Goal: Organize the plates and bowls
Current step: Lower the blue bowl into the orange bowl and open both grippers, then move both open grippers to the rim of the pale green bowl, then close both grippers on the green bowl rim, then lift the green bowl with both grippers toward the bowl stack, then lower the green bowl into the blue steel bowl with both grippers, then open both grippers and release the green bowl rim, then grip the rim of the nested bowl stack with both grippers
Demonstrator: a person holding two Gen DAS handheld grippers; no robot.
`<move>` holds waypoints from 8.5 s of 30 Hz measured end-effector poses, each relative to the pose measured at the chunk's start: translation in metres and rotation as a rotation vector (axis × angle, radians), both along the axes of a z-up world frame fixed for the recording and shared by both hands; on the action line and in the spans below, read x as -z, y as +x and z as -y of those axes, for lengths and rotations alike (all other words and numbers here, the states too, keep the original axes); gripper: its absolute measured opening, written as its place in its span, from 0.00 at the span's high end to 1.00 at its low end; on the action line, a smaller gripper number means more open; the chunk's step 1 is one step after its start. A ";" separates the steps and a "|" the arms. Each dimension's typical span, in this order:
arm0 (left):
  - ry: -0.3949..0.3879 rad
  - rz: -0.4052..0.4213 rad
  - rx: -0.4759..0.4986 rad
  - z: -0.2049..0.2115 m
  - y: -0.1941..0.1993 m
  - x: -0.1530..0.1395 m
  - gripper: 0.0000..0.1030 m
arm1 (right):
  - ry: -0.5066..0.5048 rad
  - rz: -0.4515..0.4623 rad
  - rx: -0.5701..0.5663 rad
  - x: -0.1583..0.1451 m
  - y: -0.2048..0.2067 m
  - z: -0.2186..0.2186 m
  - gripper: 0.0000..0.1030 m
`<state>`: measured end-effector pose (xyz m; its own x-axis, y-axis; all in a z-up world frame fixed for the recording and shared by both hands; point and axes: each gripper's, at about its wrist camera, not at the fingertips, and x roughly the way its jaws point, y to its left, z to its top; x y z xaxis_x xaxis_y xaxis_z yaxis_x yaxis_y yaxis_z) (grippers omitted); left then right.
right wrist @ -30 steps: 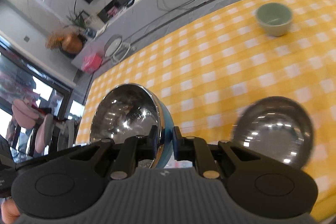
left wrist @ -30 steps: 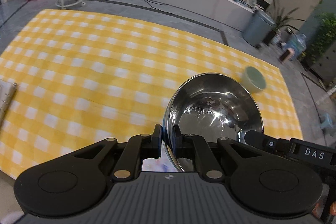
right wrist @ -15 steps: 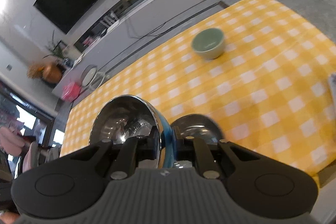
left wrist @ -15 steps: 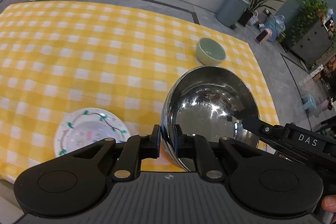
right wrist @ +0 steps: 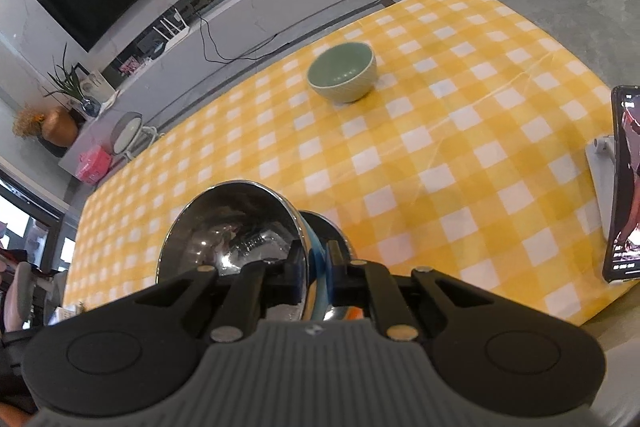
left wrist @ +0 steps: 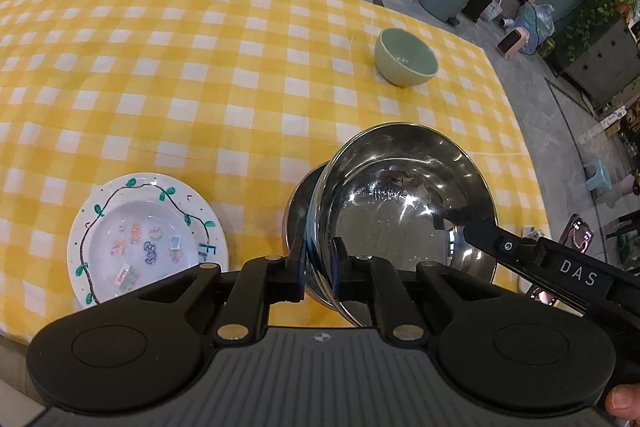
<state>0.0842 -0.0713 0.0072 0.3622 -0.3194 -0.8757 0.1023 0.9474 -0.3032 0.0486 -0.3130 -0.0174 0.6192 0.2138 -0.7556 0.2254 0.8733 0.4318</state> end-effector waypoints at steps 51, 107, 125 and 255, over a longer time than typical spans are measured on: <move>0.083 0.197 0.135 0.008 0.018 -0.005 0.50 | -0.122 0.192 -0.035 0.009 0.020 0.001 0.46; 0.112 0.178 0.239 0.133 0.236 0.075 0.67 | -0.010 0.067 0.196 0.095 0.205 0.081 0.74; 0.174 0.171 0.269 0.142 0.218 0.067 0.89 | 0.095 -0.031 0.200 0.096 0.204 0.086 0.94; -0.231 0.111 -0.288 -0.039 0.000 0.056 0.25 | 0.303 -0.037 0.032 0.060 0.006 0.019 0.22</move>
<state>0.0842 -0.0328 -0.0490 0.5547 -0.3746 -0.7430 -0.1142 0.8502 -0.5139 0.0549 -0.3319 -0.0775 0.6027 0.4135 -0.6825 0.2712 0.6982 0.6625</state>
